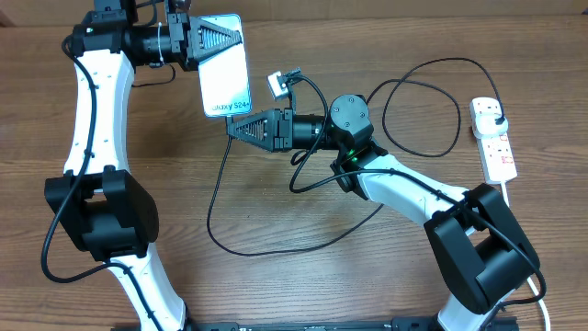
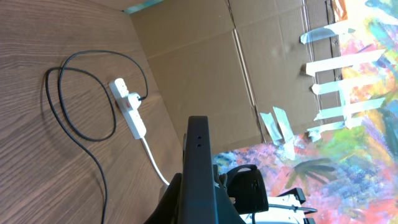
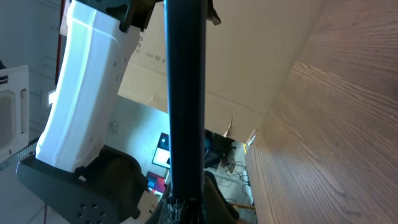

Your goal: Plug charger to phone and switch on socket

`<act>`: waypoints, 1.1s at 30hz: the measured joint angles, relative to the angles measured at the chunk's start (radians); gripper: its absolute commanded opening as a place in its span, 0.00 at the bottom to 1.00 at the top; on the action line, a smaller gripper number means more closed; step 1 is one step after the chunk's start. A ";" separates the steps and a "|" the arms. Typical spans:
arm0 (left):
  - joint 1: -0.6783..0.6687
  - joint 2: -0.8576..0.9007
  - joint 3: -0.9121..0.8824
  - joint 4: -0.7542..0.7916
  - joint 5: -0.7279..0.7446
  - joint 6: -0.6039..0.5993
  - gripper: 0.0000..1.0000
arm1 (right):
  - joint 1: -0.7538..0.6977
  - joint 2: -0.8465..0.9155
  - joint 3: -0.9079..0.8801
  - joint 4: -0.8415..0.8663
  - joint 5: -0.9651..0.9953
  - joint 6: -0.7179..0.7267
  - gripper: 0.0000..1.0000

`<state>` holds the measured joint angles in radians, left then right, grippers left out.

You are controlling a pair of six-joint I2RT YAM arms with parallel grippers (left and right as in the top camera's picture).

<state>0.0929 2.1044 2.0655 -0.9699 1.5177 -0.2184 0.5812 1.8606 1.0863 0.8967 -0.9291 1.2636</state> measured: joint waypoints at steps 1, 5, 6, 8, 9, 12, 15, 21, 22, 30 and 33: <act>0.000 0.000 0.000 -0.004 0.000 0.006 0.04 | 0.000 0.000 0.000 0.000 -0.001 0.000 0.04; 0.000 0.000 0.000 -0.006 0.000 0.014 0.04 | 0.000 0.000 0.000 0.000 -0.002 0.001 0.08; 0.000 0.000 0.000 -0.006 0.000 0.014 0.04 | 0.000 0.000 0.000 0.000 -0.002 0.000 0.15; 0.000 0.000 0.000 -0.011 0.000 0.018 0.04 | -0.001 0.000 0.000 0.002 0.017 -0.003 0.34; 0.000 0.000 0.000 -0.015 -0.004 0.020 0.04 | -0.005 0.000 0.000 0.005 0.033 0.005 0.46; -0.001 0.000 0.000 -0.019 -0.045 0.021 0.04 | -0.025 0.001 0.000 0.003 0.058 0.000 0.92; 0.007 0.000 0.000 -0.034 -0.119 0.020 0.04 | -0.037 0.001 0.000 0.010 0.061 -0.002 1.00; 0.056 0.000 0.000 -0.104 -0.217 0.032 0.04 | -0.056 0.001 0.000 0.004 0.054 -0.003 1.00; 0.062 0.000 0.000 -0.117 -0.224 0.039 0.04 | -0.065 0.001 0.000 -0.014 0.054 -0.003 1.00; 0.077 0.000 0.000 -0.184 -0.255 0.103 0.04 | -0.159 0.002 0.000 -0.440 0.092 -0.061 1.00; 0.074 0.000 0.000 -0.209 -0.269 0.121 0.04 | -0.170 0.002 0.000 -0.628 0.107 -0.124 1.00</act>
<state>0.1665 2.1044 2.0651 -1.1786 1.2484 -0.0975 0.4114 1.8622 1.0859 0.2687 -0.8219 1.1397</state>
